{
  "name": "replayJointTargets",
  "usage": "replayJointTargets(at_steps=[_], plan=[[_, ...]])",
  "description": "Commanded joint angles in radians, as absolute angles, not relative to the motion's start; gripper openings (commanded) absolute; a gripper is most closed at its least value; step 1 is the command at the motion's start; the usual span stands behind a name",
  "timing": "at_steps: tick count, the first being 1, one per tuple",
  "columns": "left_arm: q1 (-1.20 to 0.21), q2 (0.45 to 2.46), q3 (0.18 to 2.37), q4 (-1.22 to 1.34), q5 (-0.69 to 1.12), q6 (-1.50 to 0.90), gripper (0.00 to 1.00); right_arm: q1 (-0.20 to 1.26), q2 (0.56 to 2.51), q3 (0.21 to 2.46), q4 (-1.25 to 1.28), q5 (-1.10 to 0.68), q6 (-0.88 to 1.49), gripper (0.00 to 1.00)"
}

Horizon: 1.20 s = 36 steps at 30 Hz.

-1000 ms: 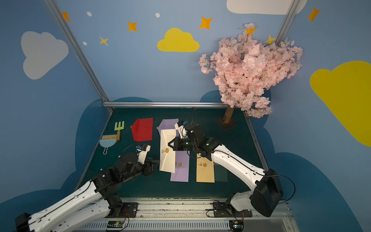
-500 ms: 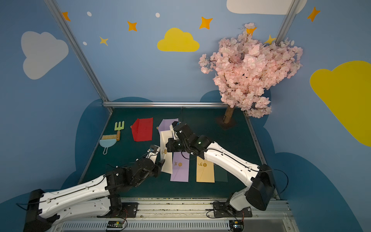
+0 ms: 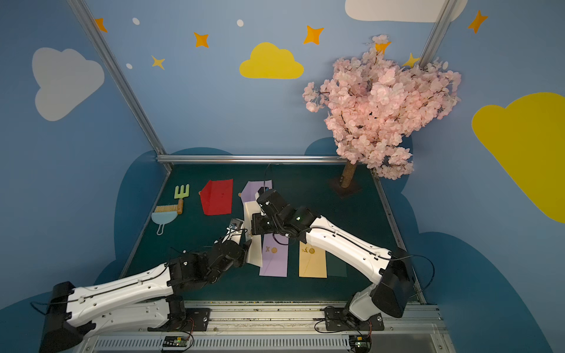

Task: Open the envelope
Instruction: Open the envelope flap on the envelope.

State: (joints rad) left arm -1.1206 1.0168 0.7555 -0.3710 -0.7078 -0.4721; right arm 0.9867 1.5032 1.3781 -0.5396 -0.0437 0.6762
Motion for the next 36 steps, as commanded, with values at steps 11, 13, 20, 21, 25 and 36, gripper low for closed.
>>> replayJointTargets(at_steps=[11, 13, 20, 21, 25, 36], plan=[[-1.126, 0.980, 0.771, -0.452, -0.802, -0.536, 0.56, 1.000, 1.515, 1.436, -0.561, -0.023, 0.669, 0.00], [-1.125, 0.970, 0.766, -0.453, -0.806, -0.539, 0.57, 1.002, 1.516, 1.435, -0.563, -0.026, 0.666, 0.00], [-1.125, 0.960, 0.764, -0.461, -0.816, -0.539, 0.57, 1.003, 1.518, 1.437, -0.570, -0.038, 0.660, 0.00], [-1.125, 0.959, 0.762, -0.462, -0.818, -0.539, 0.58, 1.004, 1.518, 1.437, -0.570, -0.040, 0.658, 0.00], [-1.125, 0.943, 0.755, -0.464, -0.825, -0.543, 0.58, 1.006, 1.522, 1.438, -0.579, -0.044, 0.652, 0.00], [-1.124, 0.908, 0.741, -0.472, -0.828, -0.545, 0.59, 1.014, 1.521, 1.430, -0.583, -0.049, 0.645, 0.00]])
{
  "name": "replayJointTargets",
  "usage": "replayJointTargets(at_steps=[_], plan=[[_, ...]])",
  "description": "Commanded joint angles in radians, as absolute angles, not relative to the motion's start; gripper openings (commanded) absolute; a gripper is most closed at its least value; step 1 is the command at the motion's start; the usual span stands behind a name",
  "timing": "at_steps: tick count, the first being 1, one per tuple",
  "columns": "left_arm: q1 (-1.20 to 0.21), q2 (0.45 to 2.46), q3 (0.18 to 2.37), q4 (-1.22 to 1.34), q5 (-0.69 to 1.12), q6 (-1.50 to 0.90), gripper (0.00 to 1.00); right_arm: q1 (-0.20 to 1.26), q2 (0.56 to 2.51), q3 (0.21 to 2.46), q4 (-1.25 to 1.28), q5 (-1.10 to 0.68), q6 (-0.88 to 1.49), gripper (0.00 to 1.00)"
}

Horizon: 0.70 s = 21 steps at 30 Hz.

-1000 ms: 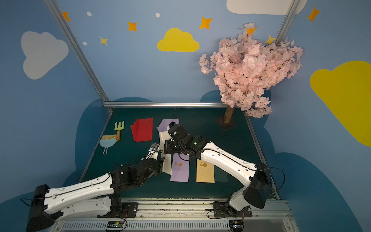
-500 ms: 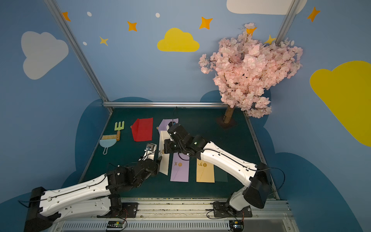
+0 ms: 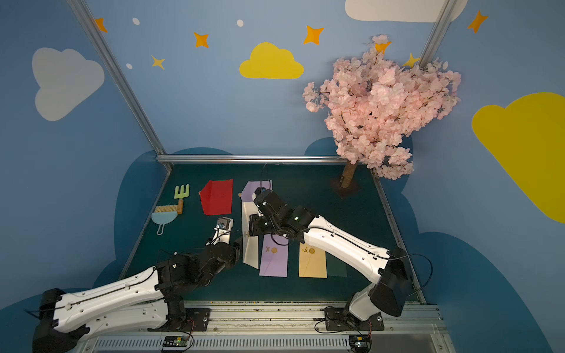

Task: Open the envelope
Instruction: Open the envelope flap on the envelope.

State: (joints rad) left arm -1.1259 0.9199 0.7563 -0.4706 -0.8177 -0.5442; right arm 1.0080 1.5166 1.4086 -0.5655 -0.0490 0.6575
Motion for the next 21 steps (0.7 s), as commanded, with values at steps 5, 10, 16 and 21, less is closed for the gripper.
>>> replayJointTargets(at_steps=[5, 10, 16, 21], plan=[[-1.126, 0.905, 0.716, -0.394, -0.756, -0.494, 0.61, 1.012, 1.536, 1.481, -0.615, -0.006, 0.618, 0.00], [-1.126, 0.892, 0.698, -0.354, -0.739, -0.490, 0.63, 1.012, 1.570, 1.555, -0.654, 0.027, 0.594, 0.00], [-1.126, 0.894, 0.699, -0.353, -0.745, -0.494, 0.64, 1.017, 1.601, 1.596, -0.660, 0.028, 0.601, 0.00], [-1.126, 0.910, 0.713, -0.399, -0.787, -0.535, 0.63, 1.029, 1.603, 1.610, -0.658, 0.027, 0.614, 0.00]])
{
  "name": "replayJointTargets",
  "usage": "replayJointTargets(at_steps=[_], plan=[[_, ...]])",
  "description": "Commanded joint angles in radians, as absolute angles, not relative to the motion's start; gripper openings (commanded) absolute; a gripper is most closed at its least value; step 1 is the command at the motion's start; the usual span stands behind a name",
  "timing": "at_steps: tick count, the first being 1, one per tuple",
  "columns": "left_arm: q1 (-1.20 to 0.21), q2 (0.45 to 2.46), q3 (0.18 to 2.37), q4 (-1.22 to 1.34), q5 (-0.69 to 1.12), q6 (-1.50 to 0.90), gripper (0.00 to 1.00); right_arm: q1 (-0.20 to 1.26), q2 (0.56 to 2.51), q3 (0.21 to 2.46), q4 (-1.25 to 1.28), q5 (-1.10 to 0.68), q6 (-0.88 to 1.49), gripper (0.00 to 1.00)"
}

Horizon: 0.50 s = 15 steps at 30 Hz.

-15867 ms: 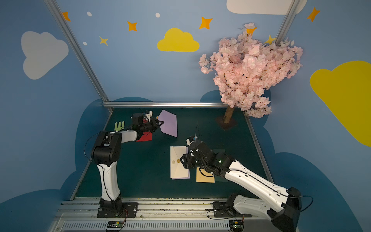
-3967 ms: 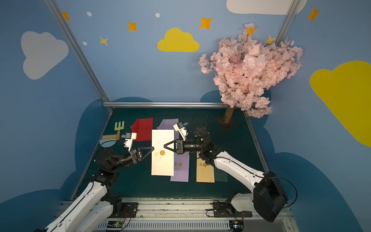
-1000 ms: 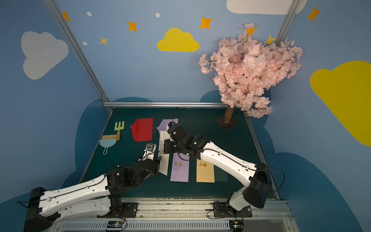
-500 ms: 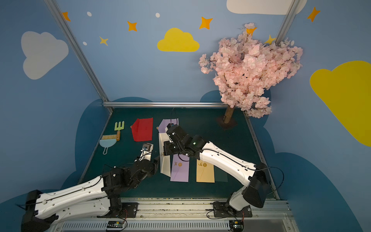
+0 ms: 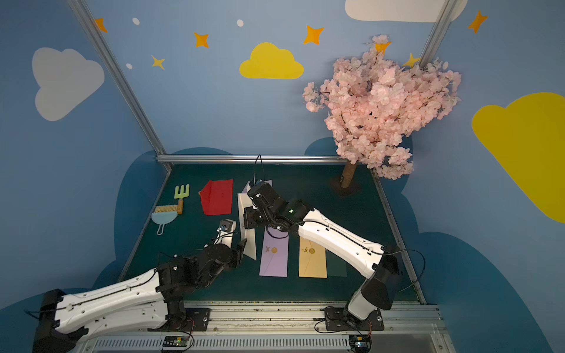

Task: Open the envelope
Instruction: Open the envelope flap on the envelope.

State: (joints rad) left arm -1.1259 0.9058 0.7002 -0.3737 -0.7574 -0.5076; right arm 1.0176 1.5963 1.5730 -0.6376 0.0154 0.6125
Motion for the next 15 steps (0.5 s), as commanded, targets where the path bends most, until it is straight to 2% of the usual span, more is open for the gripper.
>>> replayJointTargets(at_steps=[1, 15], plan=[[-1.126, 0.916, 0.721, -0.421, -0.803, -0.551, 0.63, 1.030, 1.603, 1.615, -0.660, 0.027, 0.616, 0.00], [-1.126, 0.935, 0.766, -0.518, -0.897, -0.634, 0.64, 1.074, 1.640, 1.678, -0.689, 0.038, 0.625, 0.00]])
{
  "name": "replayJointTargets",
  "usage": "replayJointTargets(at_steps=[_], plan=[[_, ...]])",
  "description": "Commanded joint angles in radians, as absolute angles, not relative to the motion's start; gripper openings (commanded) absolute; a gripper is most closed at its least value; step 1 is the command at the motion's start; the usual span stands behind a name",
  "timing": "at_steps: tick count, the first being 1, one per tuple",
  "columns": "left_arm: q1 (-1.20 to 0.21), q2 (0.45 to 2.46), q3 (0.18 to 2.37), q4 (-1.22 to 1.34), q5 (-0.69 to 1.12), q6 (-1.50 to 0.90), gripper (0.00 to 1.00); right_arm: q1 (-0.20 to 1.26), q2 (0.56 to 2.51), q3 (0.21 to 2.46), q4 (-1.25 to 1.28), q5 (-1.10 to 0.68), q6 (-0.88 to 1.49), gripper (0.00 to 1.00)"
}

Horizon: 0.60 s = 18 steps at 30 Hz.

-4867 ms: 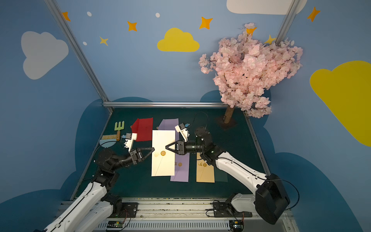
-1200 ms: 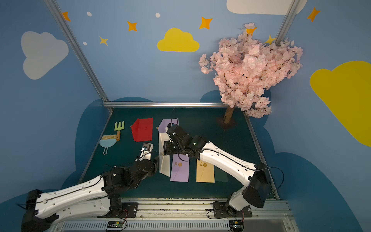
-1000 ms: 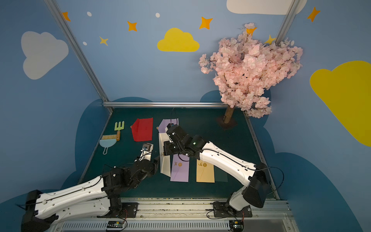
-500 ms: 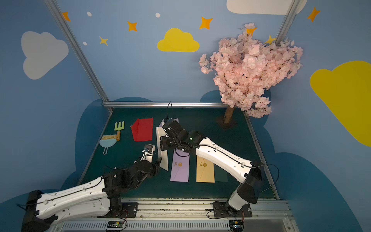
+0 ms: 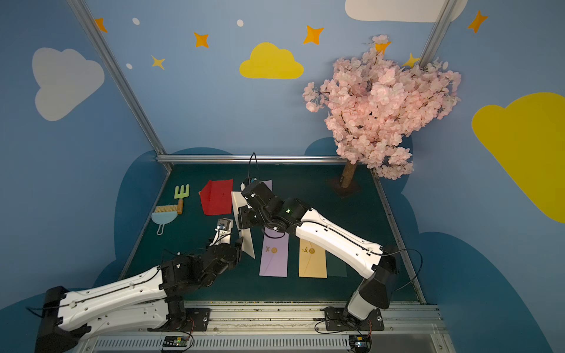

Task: Open the envelope
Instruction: Open the envelope flap on the envelope.

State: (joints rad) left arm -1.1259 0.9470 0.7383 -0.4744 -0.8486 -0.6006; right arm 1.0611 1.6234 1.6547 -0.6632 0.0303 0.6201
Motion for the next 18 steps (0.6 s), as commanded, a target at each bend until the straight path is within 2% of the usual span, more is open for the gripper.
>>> replayJointTargets(at_steps=[1, 18], plan=[[-1.126, 0.927, 0.766, -0.523, -0.904, -0.635, 0.64, 1.077, 1.641, 1.680, -0.691, 0.038, 0.624, 0.00], [-1.114, 0.862, 0.766, -0.574, -0.949, -0.635, 0.65, 1.091, 1.640, 1.671, -0.722, 0.027, 0.615, 0.00]])
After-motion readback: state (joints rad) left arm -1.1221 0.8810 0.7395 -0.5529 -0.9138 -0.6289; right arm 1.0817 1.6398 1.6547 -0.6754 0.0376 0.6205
